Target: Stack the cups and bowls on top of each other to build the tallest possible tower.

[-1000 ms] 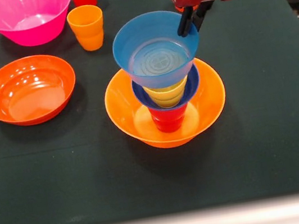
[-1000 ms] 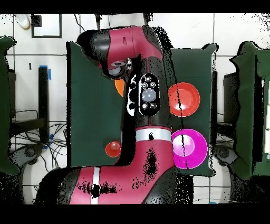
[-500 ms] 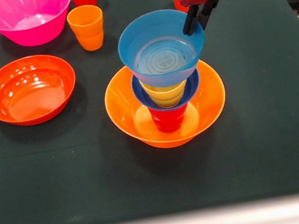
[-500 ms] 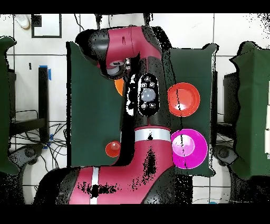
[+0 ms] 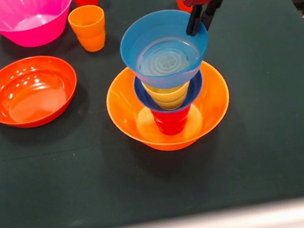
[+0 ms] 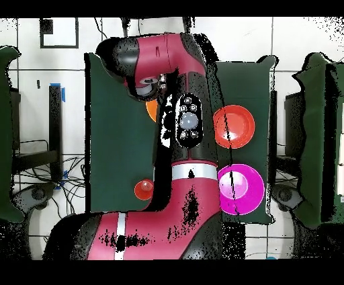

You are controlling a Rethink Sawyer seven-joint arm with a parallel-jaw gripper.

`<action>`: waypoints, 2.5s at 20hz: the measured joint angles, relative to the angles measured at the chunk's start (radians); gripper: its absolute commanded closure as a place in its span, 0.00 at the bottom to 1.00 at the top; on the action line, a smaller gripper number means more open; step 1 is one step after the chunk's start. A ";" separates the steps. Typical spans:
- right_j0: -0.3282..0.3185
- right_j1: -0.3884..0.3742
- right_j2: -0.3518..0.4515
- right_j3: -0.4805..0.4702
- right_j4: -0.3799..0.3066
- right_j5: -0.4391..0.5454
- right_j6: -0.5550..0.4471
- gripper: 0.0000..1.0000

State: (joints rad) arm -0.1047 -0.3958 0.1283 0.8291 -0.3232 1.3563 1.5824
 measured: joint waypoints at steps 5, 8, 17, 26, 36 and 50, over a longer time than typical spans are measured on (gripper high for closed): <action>0.000 0.000 0.000 0.000 0.000 0.000 0.000 1.00; 0.000 0.000 0.000 0.000 0.000 0.000 0.000 1.00; 0.000 0.000 -0.001 0.000 -0.001 0.000 0.000 1.00; 0.000 0.000 -0.002 0.000 -0.001 0.000 0.000 1.00; 0.000 0.002 -0.002 0.000 -0.001 0.000 0.000 1.00; -0.003 0.007 -0.002 0.000 -0.001 0.000 0.000 0.00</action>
State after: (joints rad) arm -0.1075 -0.3889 0.1262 0.8289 -0.3247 1.3563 1.5824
